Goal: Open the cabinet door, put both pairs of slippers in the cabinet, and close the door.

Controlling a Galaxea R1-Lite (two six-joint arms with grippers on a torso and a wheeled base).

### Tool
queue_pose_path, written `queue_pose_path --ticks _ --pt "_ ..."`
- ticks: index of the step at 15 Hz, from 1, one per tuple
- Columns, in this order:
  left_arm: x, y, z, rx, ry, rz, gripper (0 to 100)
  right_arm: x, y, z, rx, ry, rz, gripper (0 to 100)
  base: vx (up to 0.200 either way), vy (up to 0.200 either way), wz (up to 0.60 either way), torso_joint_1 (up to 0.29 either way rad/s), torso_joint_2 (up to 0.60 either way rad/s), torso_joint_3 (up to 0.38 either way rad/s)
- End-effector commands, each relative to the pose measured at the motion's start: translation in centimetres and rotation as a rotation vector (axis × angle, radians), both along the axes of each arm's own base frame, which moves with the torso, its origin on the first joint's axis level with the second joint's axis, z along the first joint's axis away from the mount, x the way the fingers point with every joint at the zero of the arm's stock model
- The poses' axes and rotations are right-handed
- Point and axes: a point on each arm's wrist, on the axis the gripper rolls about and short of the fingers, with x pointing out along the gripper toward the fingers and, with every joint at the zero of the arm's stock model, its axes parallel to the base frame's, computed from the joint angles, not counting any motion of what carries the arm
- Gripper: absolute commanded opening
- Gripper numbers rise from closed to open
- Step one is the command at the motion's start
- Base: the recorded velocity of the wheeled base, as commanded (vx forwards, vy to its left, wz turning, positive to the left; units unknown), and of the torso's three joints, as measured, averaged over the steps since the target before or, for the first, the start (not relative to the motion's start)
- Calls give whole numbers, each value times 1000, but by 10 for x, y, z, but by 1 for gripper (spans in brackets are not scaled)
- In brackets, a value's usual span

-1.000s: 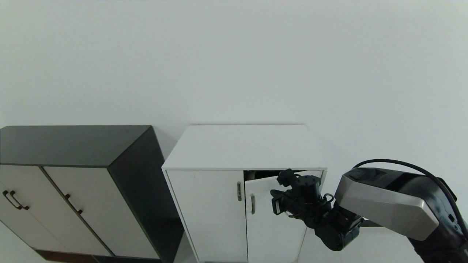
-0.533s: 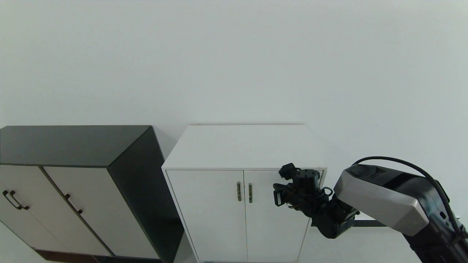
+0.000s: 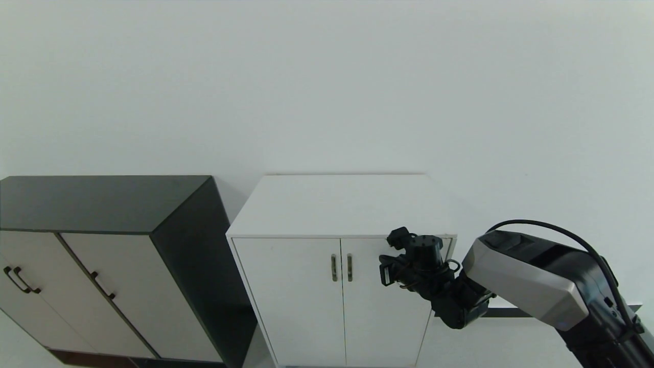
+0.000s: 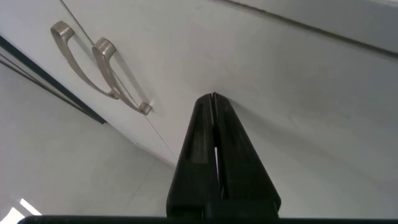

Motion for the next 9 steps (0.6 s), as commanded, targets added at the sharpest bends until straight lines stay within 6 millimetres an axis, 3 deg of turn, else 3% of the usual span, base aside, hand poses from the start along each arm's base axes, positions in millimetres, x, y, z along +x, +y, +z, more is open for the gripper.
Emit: queue_pose_path --ticks 1,6,9 --pt "0 0 0 0 0 2 0 5 -2 -8 -1 2 -10 0 0 0 0 0 0 0" --pt "0 0 0 0 0 0 0 6 -8 -6 1 0 -23 0 0 0 0 0 0 0" --pt "0 0 0 0 0 0 0 -11 -14 9 42 21 -31 0 0 0 0 0 0 0"
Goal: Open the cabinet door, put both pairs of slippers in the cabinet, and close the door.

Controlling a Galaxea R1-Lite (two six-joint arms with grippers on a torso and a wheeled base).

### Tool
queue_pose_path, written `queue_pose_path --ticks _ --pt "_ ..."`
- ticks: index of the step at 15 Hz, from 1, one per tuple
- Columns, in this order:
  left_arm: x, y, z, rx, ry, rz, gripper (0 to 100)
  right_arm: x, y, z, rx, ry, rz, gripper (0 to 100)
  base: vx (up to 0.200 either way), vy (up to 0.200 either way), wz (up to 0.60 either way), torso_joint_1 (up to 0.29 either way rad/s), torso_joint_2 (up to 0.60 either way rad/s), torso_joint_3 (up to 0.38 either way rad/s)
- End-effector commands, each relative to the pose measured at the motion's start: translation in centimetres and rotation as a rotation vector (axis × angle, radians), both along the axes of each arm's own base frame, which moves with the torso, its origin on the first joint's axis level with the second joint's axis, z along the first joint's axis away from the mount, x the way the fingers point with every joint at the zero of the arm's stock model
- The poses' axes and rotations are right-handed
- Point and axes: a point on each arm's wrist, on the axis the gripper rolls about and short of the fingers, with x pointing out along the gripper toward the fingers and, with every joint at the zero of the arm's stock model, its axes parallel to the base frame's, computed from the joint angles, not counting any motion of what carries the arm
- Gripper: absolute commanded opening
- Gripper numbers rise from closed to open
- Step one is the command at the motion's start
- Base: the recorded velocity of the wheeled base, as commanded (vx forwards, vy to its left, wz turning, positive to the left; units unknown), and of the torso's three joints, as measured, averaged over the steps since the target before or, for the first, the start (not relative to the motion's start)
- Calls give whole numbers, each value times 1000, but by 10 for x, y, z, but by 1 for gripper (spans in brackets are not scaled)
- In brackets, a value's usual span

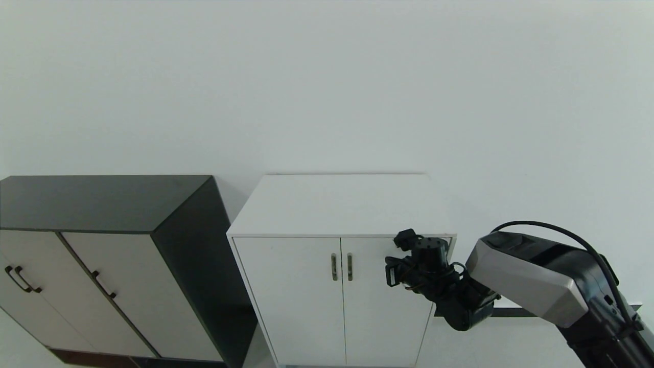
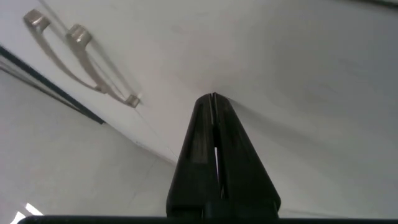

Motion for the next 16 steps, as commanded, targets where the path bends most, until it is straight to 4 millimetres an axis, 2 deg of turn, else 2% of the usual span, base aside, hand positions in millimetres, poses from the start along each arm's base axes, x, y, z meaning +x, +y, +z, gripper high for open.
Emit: queue_pose_path --ticks 1,3,5,6,7,9,11,12,13,16 --pt "0 0 0 0 0 0 0 -19 -5 20 23 -15 10 0 0 0 0 0 0 0" --pt "0 0 0 0 0 0 0 -44 -17 36 28 -30 12 0 0 0 0 0 0 0" --pt "0 0 0 0 0 1 0 -73 -35 65 29 -45 -13 0 0 0 0 0 0 0" --pt "0 0 0 0 0 0 0 -79 -39 72 27 -49 -27 0 0 0 0 0 0 0" --pt "0 0 0 1 0 0 0 -96 -56 96 26 -78 -83 0 0 0 0 0 0 0" --pt "0 0 0 1 0 -2 0 -119 -83 124 10 -117 -187 0 0 0 0 0 0 0" --pt "0 0 0 1 0 -2 0 -151 -120 135 -55 -123 -329 0 0 0 0 0 0 0" --pt "0 0 0 1 0 -2 0 -160 -127 138 -56 -125 -341 0 0 0 0 0 0 0" --pt "0 0 0 1 0 -2 0 -193 -144 147 -54 -137 -355 0 0 0 0 0 0 0" --pt "0 0 0 1 0 -2 0 -251 -167 154 -72 -161 -372 0 0 0 0 0 0 0"
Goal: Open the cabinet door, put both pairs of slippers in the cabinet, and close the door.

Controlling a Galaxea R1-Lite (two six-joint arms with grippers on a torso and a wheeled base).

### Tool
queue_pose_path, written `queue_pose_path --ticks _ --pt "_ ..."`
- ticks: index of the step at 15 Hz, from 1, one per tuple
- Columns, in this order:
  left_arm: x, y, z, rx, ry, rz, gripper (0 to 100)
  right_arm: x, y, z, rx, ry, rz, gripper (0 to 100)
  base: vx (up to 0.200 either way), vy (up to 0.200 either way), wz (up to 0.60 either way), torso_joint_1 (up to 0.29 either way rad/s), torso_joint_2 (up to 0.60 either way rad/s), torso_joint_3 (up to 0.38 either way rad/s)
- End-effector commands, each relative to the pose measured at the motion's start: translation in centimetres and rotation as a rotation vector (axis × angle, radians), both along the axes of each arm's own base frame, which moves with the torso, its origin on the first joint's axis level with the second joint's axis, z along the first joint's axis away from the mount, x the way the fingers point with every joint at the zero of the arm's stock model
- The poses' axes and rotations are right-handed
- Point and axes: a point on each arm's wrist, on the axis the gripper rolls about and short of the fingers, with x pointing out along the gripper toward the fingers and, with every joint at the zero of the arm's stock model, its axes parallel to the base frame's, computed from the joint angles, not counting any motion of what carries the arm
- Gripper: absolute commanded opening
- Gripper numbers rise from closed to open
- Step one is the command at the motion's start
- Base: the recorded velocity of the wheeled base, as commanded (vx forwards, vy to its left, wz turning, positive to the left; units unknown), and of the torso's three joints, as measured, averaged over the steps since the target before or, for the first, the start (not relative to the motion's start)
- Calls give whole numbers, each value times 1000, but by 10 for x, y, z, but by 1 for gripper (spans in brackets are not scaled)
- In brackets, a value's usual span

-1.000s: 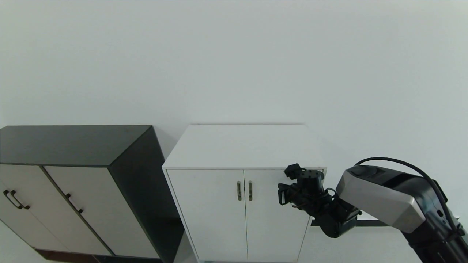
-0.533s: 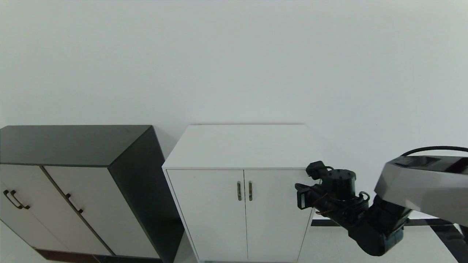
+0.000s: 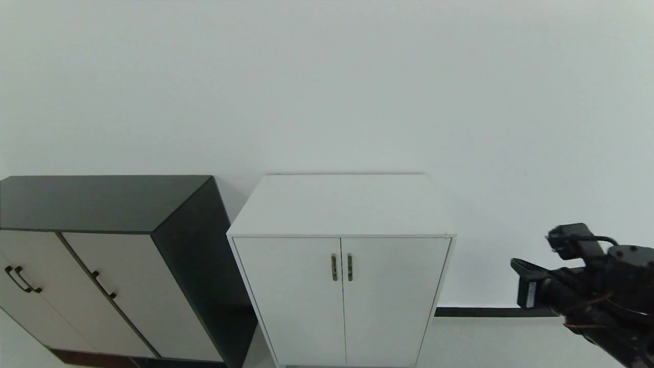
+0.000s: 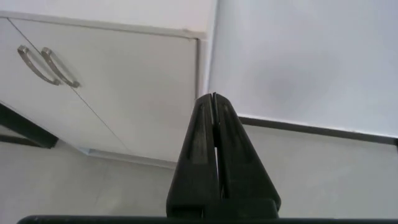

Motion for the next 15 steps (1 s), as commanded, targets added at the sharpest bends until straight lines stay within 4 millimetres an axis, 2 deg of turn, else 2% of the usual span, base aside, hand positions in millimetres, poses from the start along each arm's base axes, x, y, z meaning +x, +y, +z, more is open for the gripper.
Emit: queue_pose_path --ticks 1,3,5,6,7,8,9,10,13,15 --pt "0 0 0 0 0 0 0 -62 -28 15 -4 -78 -43 0 0 0 0 0 0 0" --pt "0 0 0 0 0 0 0 -95 -40 23 -4 -76 -62 0 0 0 0 0 0 0" --pt "0 0 0 0 0 0 0 -122 -48 21 -11 -53 -52 0 0 0 0 0 0 0" --pt "0 0 0 0 0 0 0 -144 -53 17 -7 -53 -30 0 0 0 0 0 0 0" --pt "0 0 0 0 0 0 0 -154 -55 15 2 -59 -6 0 0 0 0 0 0 0" --pt "0 0 0 0 0 0 0 -179 -61 4 23 -59 64 0 0 0 0 0 0 0" --pt "0 0 0 0 0 0 0 -189 -63 -4 25 -39 91 0 0 0 0 0 0 0" --pt "0 0 0 0 0 0 0 -211 -68 -26 25 10 153 0 0 0 0 0 0 0" --pt "0 0 0 0 0 0 0 -217 -69 -26 34 -75 161 0 0 0 0 0 0 0" --pt "0 0 0 0 0 0 0 -218 -69 -26 -1 -86 75 0 0 0 0 0 0 0"
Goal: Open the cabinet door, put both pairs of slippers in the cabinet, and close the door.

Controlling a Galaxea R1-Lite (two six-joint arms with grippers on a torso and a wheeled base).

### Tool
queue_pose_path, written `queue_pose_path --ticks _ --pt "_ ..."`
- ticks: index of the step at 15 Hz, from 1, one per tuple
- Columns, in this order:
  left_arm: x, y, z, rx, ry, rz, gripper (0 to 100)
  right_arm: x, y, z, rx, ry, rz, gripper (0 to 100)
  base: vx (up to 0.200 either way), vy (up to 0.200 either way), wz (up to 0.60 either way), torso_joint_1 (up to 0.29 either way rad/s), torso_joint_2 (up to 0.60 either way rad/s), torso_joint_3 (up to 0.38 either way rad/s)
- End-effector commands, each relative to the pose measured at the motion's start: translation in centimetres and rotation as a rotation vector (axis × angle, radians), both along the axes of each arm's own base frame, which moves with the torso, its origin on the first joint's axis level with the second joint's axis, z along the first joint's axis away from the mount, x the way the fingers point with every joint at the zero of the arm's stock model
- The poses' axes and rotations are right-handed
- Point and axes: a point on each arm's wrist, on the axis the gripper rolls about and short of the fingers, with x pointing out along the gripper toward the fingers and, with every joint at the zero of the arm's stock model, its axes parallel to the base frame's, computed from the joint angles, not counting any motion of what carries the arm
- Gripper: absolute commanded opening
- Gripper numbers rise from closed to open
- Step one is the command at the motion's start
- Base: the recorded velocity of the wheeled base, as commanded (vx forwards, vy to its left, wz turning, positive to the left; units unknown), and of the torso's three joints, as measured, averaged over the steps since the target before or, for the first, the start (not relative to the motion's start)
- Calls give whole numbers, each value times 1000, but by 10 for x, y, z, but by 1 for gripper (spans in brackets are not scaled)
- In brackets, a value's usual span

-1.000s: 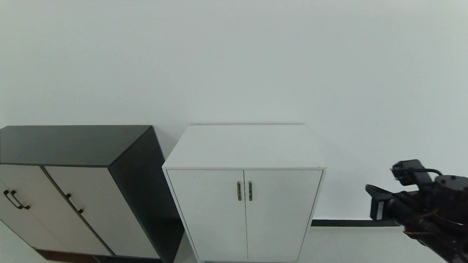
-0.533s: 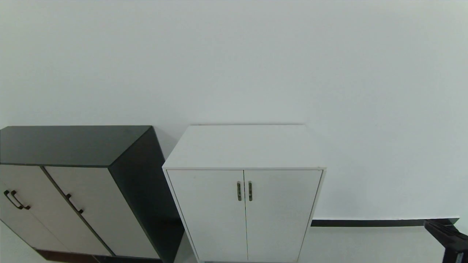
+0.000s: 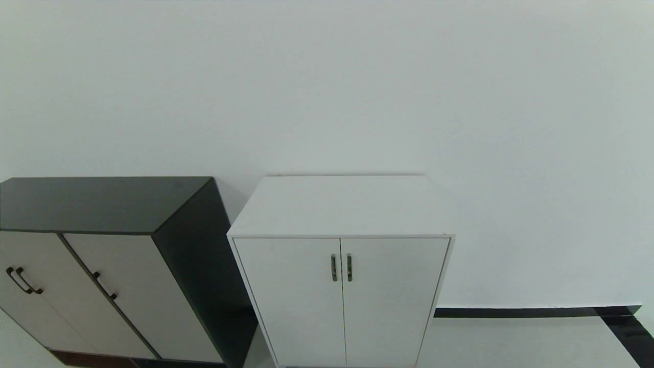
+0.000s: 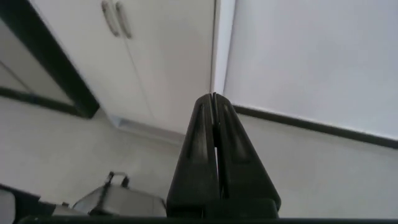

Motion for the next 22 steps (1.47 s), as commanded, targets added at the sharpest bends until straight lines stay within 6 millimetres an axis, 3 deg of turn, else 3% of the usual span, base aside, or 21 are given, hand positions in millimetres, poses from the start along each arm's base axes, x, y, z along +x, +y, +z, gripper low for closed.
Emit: queue_pose_path --ticks 1,2,4,6,22 --pt "0 0 0 0 0 0 0 -8 -1 -2 7 -88 -103 0 0 0 0 0 0 0" --pt "0 0 0 0 0 0 0 -9 0 -2 3 -101 -217 0 0 0 0 0 0 0" --pt "0 0 0 0 0 0 0 -20 1 -5 21 -245 -223 0 0 0 0 0 0 0" --pt "0 0 0 0 0 0 0 -21 1 -5 89 -240 -221 0 0 0 0 0 0 0" --pt "0 0 0 -2 0 0 0 -21 1 -5 133 -239 -248 0 0 0 0 0 0 0"
